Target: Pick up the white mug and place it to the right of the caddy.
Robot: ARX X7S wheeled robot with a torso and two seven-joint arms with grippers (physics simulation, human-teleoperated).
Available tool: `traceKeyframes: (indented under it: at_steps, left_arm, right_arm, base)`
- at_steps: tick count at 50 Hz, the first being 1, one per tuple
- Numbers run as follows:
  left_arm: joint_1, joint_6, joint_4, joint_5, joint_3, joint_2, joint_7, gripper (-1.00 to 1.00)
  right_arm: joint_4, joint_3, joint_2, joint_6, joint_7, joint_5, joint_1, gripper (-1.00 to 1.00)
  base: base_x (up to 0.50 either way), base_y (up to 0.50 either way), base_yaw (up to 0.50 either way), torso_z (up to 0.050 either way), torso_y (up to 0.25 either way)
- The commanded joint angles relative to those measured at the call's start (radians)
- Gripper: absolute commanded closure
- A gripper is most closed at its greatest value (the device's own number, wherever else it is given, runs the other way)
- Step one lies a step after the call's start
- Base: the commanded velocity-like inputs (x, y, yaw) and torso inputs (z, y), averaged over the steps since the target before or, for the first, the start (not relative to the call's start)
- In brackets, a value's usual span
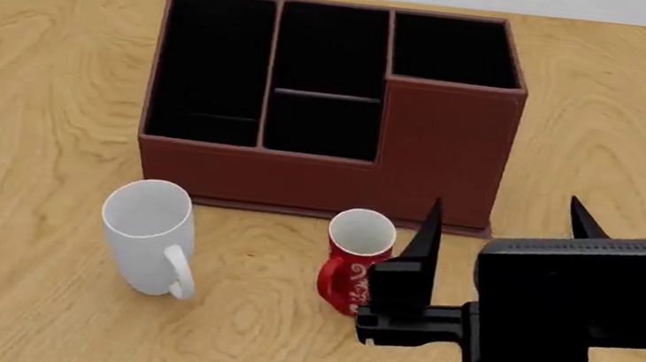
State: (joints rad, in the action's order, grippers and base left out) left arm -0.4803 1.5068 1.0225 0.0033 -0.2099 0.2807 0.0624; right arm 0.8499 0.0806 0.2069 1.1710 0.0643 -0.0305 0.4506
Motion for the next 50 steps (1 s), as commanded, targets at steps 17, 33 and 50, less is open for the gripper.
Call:
traceKeyframes:
  at_steps: [17,33,50]
  left_arm:
    - [-0.014,0.014,0.023,-0.025,-0.032,-0.001,0.010,-1.00]
    - [-0.005,0.004,0.024,-0.137,-0.072,0.011,-0.070,-1.00]
    - [0.019,-0.012,0.022,-0.415,-0.126,0.078,-0.268,-1.00]
  right_arm:
    - [-0.012,-0.043,-0.037,0.065,0.049,0.003,0.027,-1.00]
    - [-0.013,-0.043,-0.015,0.024,0.044,-0.005,0.007,-1.00]
    - [-0.001,-0.043,-0.017,-0.007,0.049,-0.015,-0.012,-1.00]
  base:
    - [0.05,-0.08,0.00,0.000,0.000]
    - [0.50,0.00,0.00,0.000,0.000]
    - [0.35,0.00,0.00,0.000,-0.028]
